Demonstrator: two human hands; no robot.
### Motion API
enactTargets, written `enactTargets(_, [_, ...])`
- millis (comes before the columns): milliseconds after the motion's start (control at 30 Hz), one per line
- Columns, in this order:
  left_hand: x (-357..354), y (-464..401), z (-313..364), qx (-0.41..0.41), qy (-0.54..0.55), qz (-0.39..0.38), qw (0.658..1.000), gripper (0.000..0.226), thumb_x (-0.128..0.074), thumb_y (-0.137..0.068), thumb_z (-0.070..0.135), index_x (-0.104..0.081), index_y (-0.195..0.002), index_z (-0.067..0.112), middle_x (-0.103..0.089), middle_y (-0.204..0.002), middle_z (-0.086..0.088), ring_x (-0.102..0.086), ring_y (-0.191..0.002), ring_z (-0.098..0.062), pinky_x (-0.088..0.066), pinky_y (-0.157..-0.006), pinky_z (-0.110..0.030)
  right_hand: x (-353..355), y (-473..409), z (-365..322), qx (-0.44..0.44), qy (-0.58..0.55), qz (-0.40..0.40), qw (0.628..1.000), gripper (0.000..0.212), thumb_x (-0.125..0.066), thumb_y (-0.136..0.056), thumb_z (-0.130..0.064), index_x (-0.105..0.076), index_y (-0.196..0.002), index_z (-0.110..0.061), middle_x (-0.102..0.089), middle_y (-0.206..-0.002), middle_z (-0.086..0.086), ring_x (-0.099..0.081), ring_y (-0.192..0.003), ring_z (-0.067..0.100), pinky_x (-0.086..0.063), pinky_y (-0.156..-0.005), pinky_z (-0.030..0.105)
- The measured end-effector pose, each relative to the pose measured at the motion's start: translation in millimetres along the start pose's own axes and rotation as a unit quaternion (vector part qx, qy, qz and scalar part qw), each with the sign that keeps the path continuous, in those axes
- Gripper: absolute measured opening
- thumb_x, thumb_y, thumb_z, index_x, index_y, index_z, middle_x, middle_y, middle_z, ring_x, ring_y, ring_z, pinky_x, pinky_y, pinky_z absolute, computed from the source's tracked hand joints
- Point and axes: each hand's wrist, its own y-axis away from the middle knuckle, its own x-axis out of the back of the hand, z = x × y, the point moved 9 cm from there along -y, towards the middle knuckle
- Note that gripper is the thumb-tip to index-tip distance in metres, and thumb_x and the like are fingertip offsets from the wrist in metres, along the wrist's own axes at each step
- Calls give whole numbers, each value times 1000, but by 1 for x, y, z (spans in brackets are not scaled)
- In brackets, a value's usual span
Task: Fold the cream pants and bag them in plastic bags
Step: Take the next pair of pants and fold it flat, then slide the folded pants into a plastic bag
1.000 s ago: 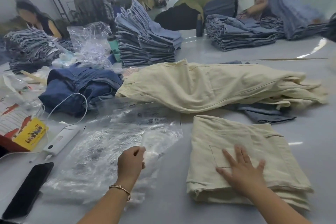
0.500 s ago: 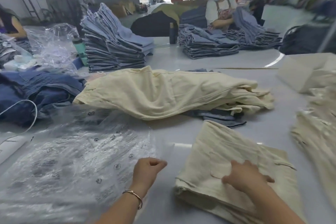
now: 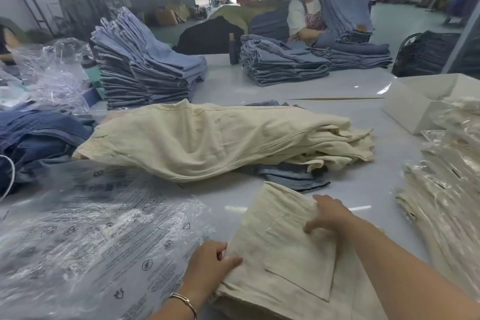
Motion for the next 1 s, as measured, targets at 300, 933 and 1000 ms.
enactTargets(300, [0,-5,-4,39,-10,16,999,48,-79,-67,46,-44,-44,24,-30,-39,5,-26,-41,-10,-25,-44,-23,8,60,-61,124,208,162,957,17,-46,-81,-17,-40,-94,-26,-59,-97,-4,-58,-94,23,-34,-71,34])
enactTargets(933, [29,21,-23,-28,64,-61,996,5,-75,-80,34,-72,-84,31,-69,-76,8,-61,-71,2,-45,-67,-15,-114,151,-85,99,344,66,931,109,-62,-73,-52,16,-148,-38,9,-149,40,7,-140,52,13,-100,72])
enactTargets(1000, [25,33,-22,-42,34,-125,991,28,-70,-81,44,-66,-108,41,-67,-86,10,-59,-74,1,-44,-69,-13,-111,150,-84,82,334,73,936,100,-59,-78,-42,12,-149,-39,4,-151,37,1,-141,50,6,-104,70])
